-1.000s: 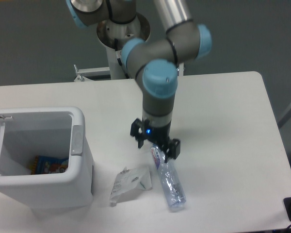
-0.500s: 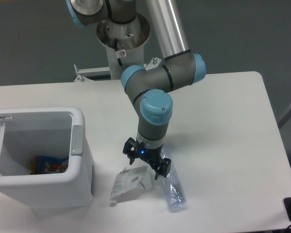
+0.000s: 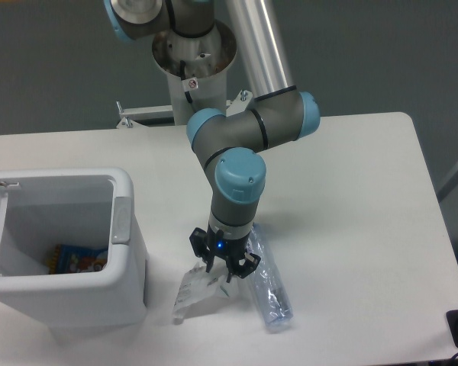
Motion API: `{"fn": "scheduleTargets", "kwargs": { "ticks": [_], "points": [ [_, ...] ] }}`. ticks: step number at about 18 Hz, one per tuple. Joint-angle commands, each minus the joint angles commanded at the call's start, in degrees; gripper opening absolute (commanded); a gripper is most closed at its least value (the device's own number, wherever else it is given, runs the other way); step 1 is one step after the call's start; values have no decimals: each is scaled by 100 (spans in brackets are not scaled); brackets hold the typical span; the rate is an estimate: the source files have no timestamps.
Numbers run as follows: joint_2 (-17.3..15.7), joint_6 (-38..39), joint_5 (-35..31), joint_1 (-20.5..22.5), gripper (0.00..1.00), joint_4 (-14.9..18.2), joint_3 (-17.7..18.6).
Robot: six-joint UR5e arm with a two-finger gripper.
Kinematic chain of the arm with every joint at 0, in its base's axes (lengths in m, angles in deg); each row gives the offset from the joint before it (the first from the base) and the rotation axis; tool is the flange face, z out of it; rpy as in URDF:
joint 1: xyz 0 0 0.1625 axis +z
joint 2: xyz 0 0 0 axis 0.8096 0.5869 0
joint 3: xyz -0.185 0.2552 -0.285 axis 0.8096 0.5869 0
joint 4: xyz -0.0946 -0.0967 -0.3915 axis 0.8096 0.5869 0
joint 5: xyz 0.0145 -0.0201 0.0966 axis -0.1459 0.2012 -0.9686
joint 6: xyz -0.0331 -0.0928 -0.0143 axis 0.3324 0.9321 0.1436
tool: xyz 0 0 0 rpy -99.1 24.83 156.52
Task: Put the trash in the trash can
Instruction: 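Descend onto the crumpled plastic bag and close the gripper on it, then lift the held bag and carry it over the trash bin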
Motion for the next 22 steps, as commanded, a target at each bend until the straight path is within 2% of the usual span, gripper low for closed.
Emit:
{"fn": "scheduleTargets", "kwargs": {
  "ticks": [6, 9, 12, 14, 19, 22],
  "points": [
    [-61, 211, 9, 0, 0, 0, -307],
    [-87, 798, 35, 26, 0, 9, -895],
    [-131, 1641, 385, 201, 0, 9, -1493],
    [-306, 2126, 588, 333, 0, 18, -1644],
    [-1001, 2443, 720, 483, 0, 88, -1644],
    [-1475, 2926, 1194, 466, 0, 79, -1644]
  ]
}}
